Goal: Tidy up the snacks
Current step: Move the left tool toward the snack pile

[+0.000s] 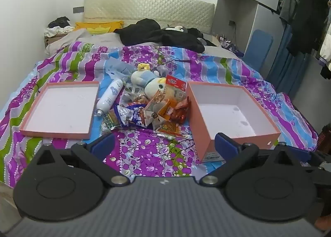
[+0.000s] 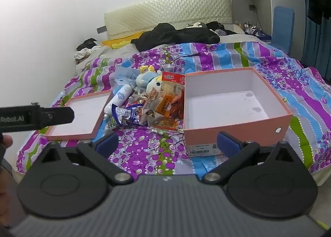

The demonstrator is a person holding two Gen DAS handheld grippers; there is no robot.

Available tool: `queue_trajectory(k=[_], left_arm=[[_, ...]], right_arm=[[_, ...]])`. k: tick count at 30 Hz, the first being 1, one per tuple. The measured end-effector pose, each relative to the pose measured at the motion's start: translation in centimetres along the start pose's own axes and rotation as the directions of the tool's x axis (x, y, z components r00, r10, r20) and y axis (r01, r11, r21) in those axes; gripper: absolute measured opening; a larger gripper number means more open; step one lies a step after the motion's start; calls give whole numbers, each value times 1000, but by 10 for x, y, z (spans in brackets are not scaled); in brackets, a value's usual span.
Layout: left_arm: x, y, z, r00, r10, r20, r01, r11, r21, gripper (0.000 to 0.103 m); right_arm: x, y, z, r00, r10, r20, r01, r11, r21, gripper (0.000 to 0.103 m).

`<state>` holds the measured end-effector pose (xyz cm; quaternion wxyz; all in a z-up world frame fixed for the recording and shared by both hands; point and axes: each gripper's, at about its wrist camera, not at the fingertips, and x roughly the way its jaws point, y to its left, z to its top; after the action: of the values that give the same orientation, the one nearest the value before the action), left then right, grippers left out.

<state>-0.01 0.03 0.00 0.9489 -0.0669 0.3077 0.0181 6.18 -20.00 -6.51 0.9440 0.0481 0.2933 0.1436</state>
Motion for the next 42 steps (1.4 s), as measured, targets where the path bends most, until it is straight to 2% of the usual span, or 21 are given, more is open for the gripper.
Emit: queue_trajectory(k=[7,8,14,37,42], left_arm=[[2,4,4,1000,-11,6,11,1000,2,103],[-2,13,9,1000,-11,11,11,1000,0,103],[-6,9,16,999,-6,53,5,1000,10,103],[6,13,4,1000,7,14,-7,1000,6,103],[5,17,11,1000,19,1,-19,1000,-10,103]], right_arm=[[1,-1,0,1000,-6,-3,6,1000,11,103],[4,0,0,1000,1,-4,-1,1000,14,103],[11,4,2,1000,7,2,-7,1000,14,103],[6,6,7,1000,13,7,-13,1000,13,103],[5,7,3,1000,23,3,-23,1000,6,103]])
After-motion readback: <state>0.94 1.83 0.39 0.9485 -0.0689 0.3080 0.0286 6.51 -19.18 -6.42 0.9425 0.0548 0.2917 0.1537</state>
